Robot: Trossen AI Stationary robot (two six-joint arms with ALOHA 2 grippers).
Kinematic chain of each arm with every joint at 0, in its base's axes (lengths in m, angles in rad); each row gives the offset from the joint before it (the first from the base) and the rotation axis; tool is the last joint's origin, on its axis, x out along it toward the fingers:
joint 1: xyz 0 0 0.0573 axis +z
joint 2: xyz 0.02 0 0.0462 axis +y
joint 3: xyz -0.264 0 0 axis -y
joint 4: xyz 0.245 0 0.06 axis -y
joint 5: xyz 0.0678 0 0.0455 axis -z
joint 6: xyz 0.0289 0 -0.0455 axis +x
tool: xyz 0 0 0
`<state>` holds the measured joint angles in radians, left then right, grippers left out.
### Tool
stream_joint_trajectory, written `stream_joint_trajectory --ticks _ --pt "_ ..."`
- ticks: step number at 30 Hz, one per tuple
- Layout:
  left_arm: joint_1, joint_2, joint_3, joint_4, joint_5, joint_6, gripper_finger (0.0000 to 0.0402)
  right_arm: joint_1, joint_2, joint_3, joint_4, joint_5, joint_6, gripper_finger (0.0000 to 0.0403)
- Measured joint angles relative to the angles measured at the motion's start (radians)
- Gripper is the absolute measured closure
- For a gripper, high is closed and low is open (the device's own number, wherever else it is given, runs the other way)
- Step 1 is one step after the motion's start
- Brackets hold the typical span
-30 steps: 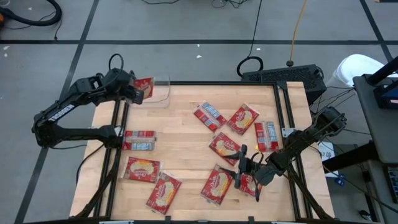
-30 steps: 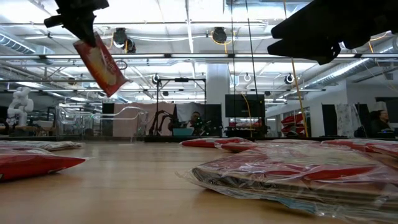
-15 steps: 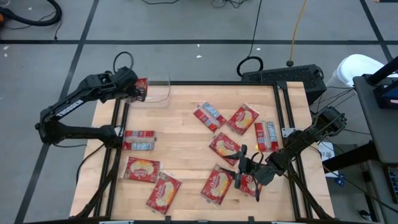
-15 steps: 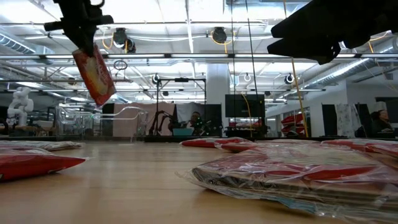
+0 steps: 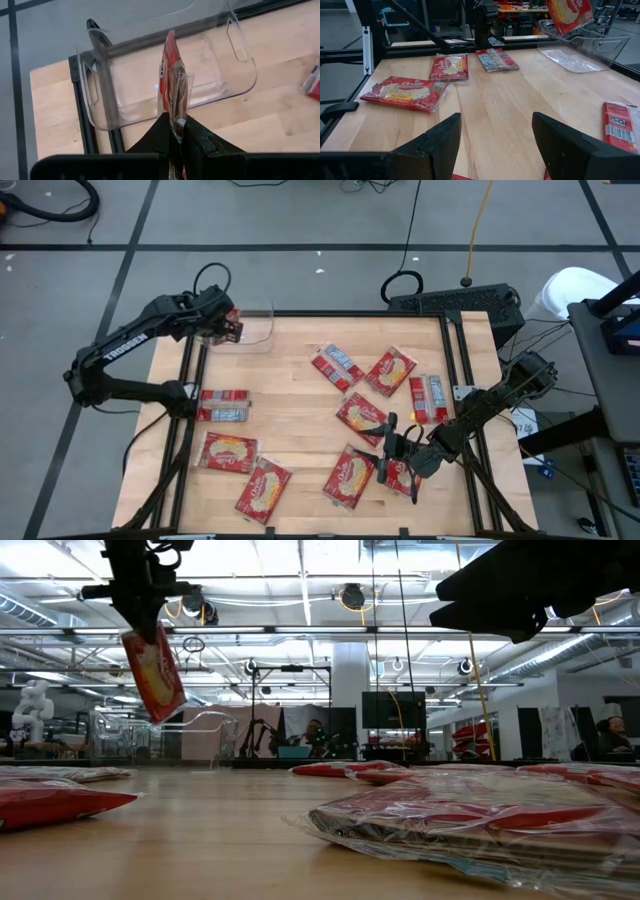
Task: Sort popcorn bags into baskets
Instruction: Put the red popcorn bag into the transparent bin
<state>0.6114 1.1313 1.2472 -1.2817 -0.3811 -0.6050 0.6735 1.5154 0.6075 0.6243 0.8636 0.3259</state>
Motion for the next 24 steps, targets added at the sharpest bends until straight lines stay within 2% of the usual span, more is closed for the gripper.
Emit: stream_joint_trajectory --ticks 8,12,17,24 --pt "0.054 0.054 0.0 0.133 0.024 0.046 0.0373 0.0 0.0 0.0 0.0 0.0 -0.022 0.0165" --pt "0.102 0.111 0.0 0.127 0.025 0.024 0.0373 0.004 0.0 0.0 0.024 -0.001 -0.013 0.0165" --pt "0.138 0.166 0.0 0.13 0.106 0.048 0.0373 0.016 -0.001 0.0 0.031 -0.001 -0.018 0.0165" --pt "0.165 0.179 0.0 0.175 0.121 0.044 0.0373 0.015 -0.001 0.0 0.03 -0.001 -0.031 0.0165"
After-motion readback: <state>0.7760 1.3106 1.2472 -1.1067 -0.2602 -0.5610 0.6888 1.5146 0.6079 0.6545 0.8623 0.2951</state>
